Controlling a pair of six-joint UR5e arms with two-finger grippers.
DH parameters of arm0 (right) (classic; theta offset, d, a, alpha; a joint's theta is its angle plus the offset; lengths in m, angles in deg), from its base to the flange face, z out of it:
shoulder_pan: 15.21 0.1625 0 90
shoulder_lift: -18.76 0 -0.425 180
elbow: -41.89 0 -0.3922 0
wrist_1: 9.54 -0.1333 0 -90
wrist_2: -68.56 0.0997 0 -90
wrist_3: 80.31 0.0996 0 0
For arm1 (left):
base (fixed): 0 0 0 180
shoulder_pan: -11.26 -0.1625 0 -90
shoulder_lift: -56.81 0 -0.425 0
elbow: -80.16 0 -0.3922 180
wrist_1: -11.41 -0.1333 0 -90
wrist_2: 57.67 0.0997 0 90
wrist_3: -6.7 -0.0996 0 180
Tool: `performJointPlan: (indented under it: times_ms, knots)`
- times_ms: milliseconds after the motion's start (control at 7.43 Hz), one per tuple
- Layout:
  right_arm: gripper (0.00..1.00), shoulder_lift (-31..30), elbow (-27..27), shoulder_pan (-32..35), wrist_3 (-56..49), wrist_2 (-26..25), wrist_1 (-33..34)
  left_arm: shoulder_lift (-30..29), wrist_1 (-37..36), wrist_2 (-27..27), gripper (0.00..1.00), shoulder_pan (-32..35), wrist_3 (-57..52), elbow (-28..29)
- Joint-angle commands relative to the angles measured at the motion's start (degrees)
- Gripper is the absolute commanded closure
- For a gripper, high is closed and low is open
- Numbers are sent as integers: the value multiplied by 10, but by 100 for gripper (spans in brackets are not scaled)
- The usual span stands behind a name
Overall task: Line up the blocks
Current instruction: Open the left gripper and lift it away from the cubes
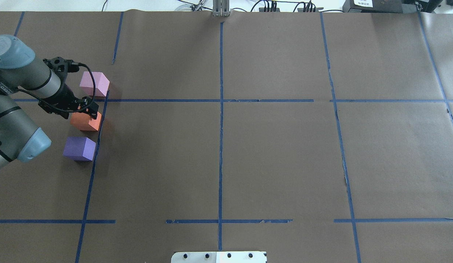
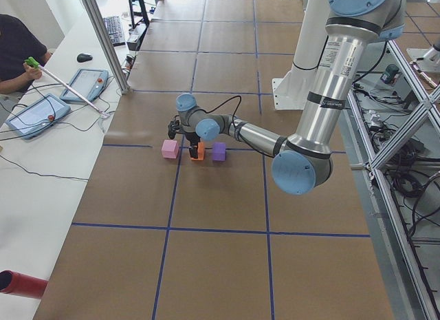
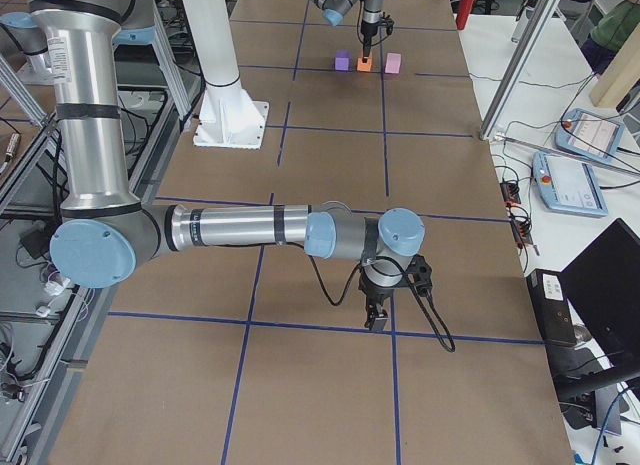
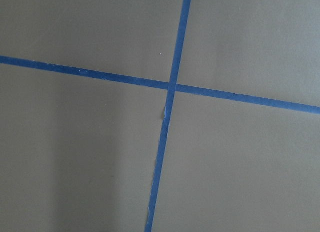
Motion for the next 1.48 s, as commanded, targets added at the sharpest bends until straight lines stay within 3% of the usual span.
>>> performJointPlan:
  times_ms: [0, 404, 808, 942, 1346]
  knots:
    - [0, 0, 0, 0, 0, 0, 0, 0, -16, -5, 0, 21, 0, -20]
    - [0, 0, 0, 0, 0, 0, 0, 18, -41, -4, 0, 60, -3, -69]
    - [0, 0, 0, 0, 0, 0, 0, 93, -46, -5, 0, 138, -35, -135]
    - [0, 0, 0, 0, 0, 0, 0, 117, -60, -5, 0, 185, -151, -136]
    - [0, 0, 0, 0, 0, 0, 0, 183, -74, -7, 0, 285, -343, -134]
